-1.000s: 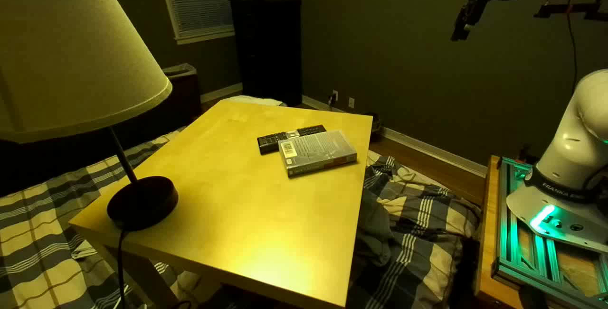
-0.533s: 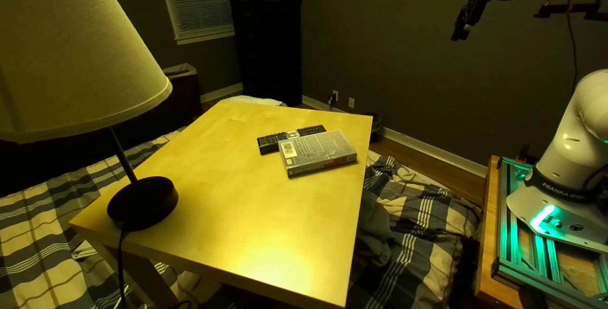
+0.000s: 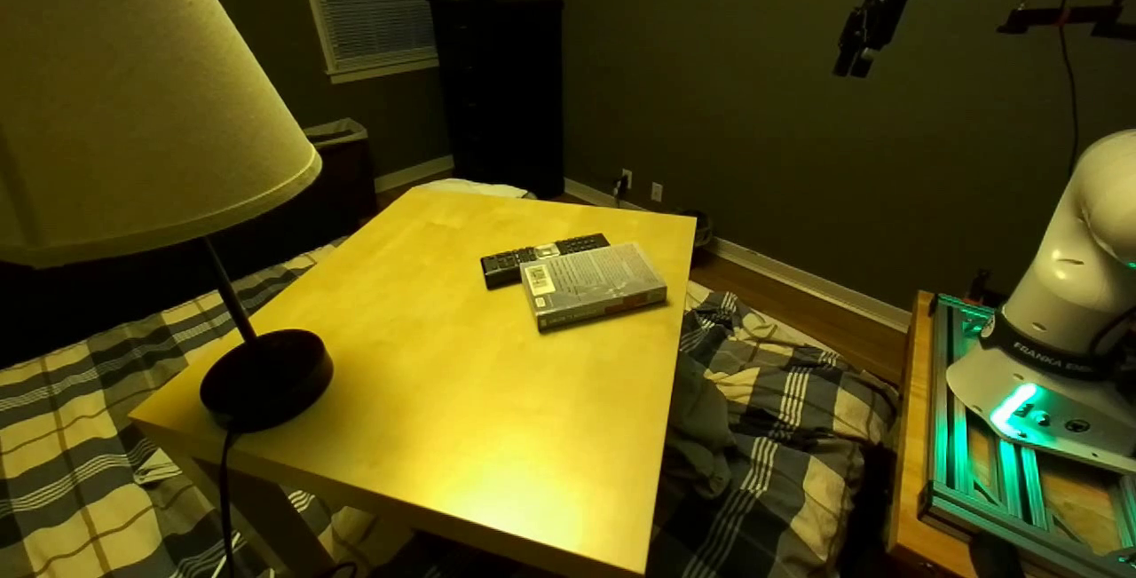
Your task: Move the book to the right, then turn the book upright
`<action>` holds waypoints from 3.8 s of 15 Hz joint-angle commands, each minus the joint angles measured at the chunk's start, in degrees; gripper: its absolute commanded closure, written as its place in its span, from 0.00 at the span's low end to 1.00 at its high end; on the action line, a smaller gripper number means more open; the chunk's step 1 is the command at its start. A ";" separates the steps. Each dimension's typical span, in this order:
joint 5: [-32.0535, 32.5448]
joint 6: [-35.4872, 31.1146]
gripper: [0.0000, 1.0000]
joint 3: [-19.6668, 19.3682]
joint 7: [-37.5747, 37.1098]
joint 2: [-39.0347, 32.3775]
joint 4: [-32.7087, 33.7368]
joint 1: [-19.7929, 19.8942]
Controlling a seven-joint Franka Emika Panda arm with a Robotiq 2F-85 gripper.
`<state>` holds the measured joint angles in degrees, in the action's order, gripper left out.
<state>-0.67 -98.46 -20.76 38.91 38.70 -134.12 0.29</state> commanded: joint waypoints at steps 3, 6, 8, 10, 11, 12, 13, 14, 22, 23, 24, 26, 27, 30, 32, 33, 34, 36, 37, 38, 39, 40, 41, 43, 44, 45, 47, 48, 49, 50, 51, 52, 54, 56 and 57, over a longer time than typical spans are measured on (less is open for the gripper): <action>-0.39 -2.44 0.00 10.34 -0.85 2.04 -3.56 -3.24; -0.84 -5.12 0.00 14.94 -3.58 1.94 -4.84 -5.66; -1.44 -8.57 0.00 17.43 -6.97 1.81 -5.71 -7.00; -2.15 -10.00 0.00 19.06 -10.09 1.48 -6.15 -8.70; -2.40 -10.74 0.00 19.82 -11.34 1.50 -6.69 -9.56; -2.94 -11.08 0.00 20.50 -12.39 1.53 -7.01 -10.54; -3.30 -12.07 0.00 21.54 -13.32 1.61 -7.71 -11.53; -3.50 -13.33 0.00 22.47 -13.67 1.52 -8.35 -12.58; -3.45 -19.52 0.00 28.13 -18.19 -1.49 -9.17 -18.12; -3.61 -19.81 0.00 28.44 -18.33 -1.93 -9.17 -18.65; -3.67 -19.94 0.00 28.49 -18.32 -2.18 -9.17 -18.82; -3.70 -20.00 0.00 28.39 -18.31 -2.31 -9.17 -18.80; -3.70 -20.00 0.00 28.39 -18.31 -2.31 -9.17 -18.80; -3.70 -20.01 0.00 28.37 -18.31 -2.31 -9.17 -18.80; -5.72 -21.88 0.00 27.97 -17.20 -3.81 -8.52 -20.14; -6.17 -23.87 0.00 28.29 -16.22 -5.32 -7.89 -20.93; -7.07 -25.96 0.00 28.40 -15.06 -6.94 -7.29 -21.99; -9.60 -31.11 0.00 28.50 -13.85 -10.68 -6.43 -24.08; -10.70 -33.53 0.00 28.39 -12.92 -12.40 -6.16 -25.01; -11.19 -36.26 0.00 28.46 -12.00 -14.34 -5.99 -25.65; -10.84 -38.79 0.00 28.83 -11.64 -16.21 -5.70 -25.73; -10.80 -41.45 0.00 28.88 -10.67 -17.98 -5.43 -26.15; -10.69 -44.25 0.00 28.92 -9.62 -19.80 -5.16 -26.47; -10.46 -49.74 0.00 29.00 -7.77 -23.00 -4.93 -26.76; -13.74 -53.34 0.00 27.91 -5.25 -24.55 -5.04 -28.23; -12.45 -55.61 0.00 28.37 -4.14 -25.91 -4.98 -27.76; -15.19 -60.19 0.00 27.84 0.82 -28.32 -4.95 -28.81; -17.97 -62.27 0.00 27.40 4.02 -29.43 -4.92 -29.72; -21.31 -64.62 0.00 27.00 7.97 -30.49 -4.88 -30.75; -24.51 -66.27 0.00 25.93 11.92 -31.41 -4.76 -32.31; -27.17 -67.32 0.00 25.60 15.39 -32.14 -4.61 -32.99; -30.04 -68.13 0.00 25.20 18.36 -32.79 -4.44 -33.63; -33.93 -68.58 0.00 24.71 22.39 -33.78 -4.34 -33.93; -34.09 -69.58 0.00 24.81 21.81 -34.89 -4.86 -32.68; -33.72 -70.23 0.00 24.69 21.39 -35.46 -5.05 -32.25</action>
<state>-33.08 -166.37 4.63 59.24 5.52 -139.28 -32.28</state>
